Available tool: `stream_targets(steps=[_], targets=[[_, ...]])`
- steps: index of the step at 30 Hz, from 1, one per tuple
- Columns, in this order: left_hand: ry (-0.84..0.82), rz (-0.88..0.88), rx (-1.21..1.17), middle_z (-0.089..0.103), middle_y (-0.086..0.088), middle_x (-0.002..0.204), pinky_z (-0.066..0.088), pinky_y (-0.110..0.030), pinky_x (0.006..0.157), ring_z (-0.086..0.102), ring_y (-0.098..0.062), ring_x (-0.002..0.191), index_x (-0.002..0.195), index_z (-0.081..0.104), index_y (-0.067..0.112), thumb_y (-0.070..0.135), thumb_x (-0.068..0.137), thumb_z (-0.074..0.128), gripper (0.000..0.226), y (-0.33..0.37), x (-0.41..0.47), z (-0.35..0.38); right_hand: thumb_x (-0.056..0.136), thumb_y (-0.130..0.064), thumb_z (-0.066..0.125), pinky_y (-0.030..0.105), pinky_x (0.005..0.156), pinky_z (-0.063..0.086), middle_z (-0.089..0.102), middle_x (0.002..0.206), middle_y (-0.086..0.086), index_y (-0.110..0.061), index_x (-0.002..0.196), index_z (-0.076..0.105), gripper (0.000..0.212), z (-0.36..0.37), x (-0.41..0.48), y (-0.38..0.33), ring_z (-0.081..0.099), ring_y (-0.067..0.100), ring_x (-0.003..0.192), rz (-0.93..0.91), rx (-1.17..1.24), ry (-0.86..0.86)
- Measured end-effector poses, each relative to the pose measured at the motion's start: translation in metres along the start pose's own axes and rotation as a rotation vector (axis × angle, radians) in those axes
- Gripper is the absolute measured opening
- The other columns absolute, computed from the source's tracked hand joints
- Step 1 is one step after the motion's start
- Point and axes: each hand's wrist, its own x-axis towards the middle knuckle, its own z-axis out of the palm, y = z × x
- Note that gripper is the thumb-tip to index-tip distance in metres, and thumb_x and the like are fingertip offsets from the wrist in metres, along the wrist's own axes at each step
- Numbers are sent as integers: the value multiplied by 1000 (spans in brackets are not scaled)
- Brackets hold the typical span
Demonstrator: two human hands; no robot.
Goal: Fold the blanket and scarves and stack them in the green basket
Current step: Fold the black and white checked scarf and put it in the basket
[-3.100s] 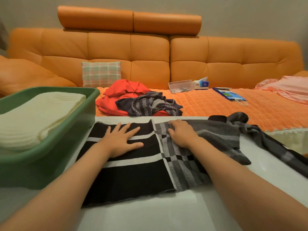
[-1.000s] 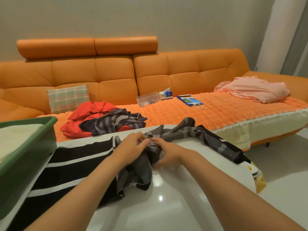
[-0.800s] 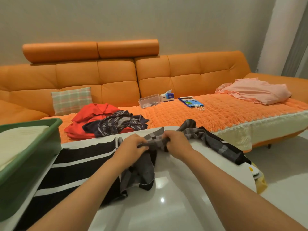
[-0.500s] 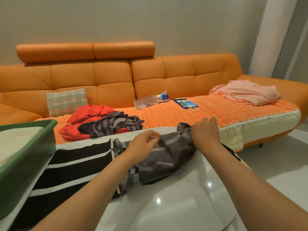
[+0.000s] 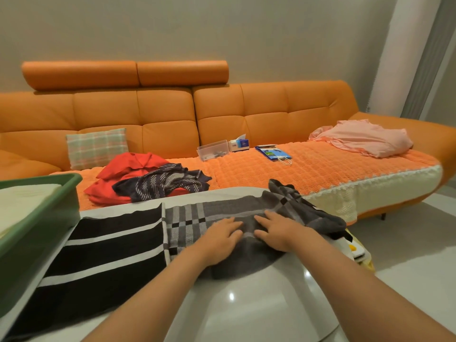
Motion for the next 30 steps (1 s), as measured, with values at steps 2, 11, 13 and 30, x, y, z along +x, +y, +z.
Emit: stream_targets(steps=[2, 11, 13, 30], targets=[[190, -4, 180, 35, 2, 157, 15, -37, 121, 28, -16, 144, 148, 41, 26, 38, 103, 39, 46, -14, -6, -3, 99, -57, 29, 47, 123, 10, 4, 167, 4, -36, 158, 12, 65, -2, 4, 5, 9, 28, 152, 30, -135, 25], [378, 36, -105, 50, 8, 141, 33, -34, 113, 41, -8, 131, 140, 47, 28, 23, 104, 39, 38, -44, -44, -22, 95, -56, 45, 44, 117, 24, 33, 154, 6, -33, 146, 41, 56, 6, -8, -67, 27, 25, 143, -307, -51, 276], [482, 75, -33, 56, 13, 117, 43, -33, 99, 49, -6, 110, 118, 57, 30, 16, 99, 44, 27, -53, -61, -32, 86, -55, 59, 39, 101, 41, 49, 121, -1, -33, 117, 57, 38, 5, -20, -90, 44, 18, 114, -402, 10, 316], [-41, -145, 83, 10, 21, 161, -3, -49, 122, -5, -8, 149, 140, 26, 66, 70, 94, 29, 46, -108, -201, -60, 89, -39, 52, 40, 71, 55, 65, 83, 3, -16, 84, 70, 30, 2, -65, -177, 60, 19, 76, -378, -18, 46]])
